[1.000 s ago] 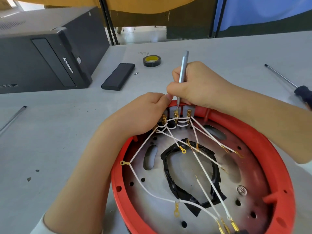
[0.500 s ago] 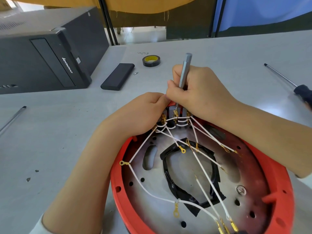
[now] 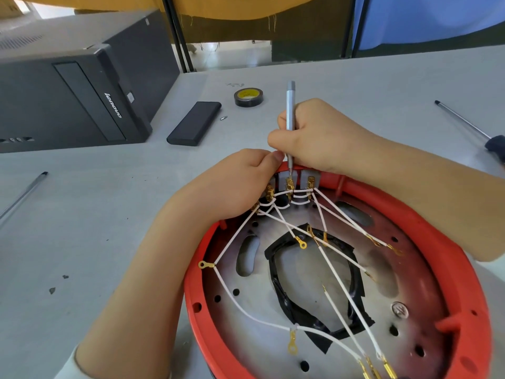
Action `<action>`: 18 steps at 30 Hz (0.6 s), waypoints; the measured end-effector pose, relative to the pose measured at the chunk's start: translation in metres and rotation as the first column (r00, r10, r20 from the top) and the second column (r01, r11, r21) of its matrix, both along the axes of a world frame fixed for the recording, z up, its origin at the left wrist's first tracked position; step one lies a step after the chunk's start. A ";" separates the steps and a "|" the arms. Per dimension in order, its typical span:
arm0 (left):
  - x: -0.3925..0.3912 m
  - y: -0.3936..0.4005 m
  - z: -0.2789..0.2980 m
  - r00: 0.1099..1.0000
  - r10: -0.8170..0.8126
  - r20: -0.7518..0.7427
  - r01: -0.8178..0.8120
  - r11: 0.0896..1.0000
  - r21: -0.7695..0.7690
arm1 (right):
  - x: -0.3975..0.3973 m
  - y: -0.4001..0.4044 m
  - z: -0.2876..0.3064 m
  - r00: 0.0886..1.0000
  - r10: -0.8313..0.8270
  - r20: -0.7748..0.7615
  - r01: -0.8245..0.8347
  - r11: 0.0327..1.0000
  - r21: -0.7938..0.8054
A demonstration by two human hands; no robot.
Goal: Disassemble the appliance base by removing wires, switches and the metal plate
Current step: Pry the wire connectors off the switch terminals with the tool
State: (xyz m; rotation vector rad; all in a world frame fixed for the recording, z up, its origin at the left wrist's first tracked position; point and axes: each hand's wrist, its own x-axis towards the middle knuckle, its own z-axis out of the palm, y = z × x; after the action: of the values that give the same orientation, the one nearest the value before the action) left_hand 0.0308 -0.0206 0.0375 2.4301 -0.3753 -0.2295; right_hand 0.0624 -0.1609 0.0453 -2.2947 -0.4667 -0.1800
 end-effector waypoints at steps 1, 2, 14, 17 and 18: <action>0.000 0.000 0.000 1.000 0.003 0.000 -0.003 1.000 0.001 | -0.004 -0.001 -0.002 0.999 -0.001 0.052 -0.001 0.999 0.046; 0.000 0.000 0.000 1.000 0.004 0.002 -0.004 1.000 0.003 | -0.007 -0.002 -0.004 0.994 -0.006 0.110 -0.005 0.995 0.096; -0.002 0.001 0.000 0.999 -0.012 0.045 0.012 1.000 0.002 | -0.018 -0.003 -0.010 0.949 0.113 0.294 -0.123 0.992 0.015; -0.003 0.002 0.001 0.999 -0.018 0.038 0.018 1.000 0.005 | -0.020 -0.002 -0.009 0.935 0.135 0.327 -0.126 0.991 -0.047; -0.003 0.001 0.001 0.999 -0.018 0.037 0.018 1.000 0.005 | -0.020 -0.002 -0.009 0.931 0.142 0.337 -0.130 0.990 -0.058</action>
State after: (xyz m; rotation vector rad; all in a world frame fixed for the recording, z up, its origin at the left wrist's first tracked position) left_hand 0.0278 -0.0192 0.0384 2.4388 -0.4137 -0.1933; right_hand 0.0422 -0.1632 0.0360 -2.2608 -0.8088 -0.5086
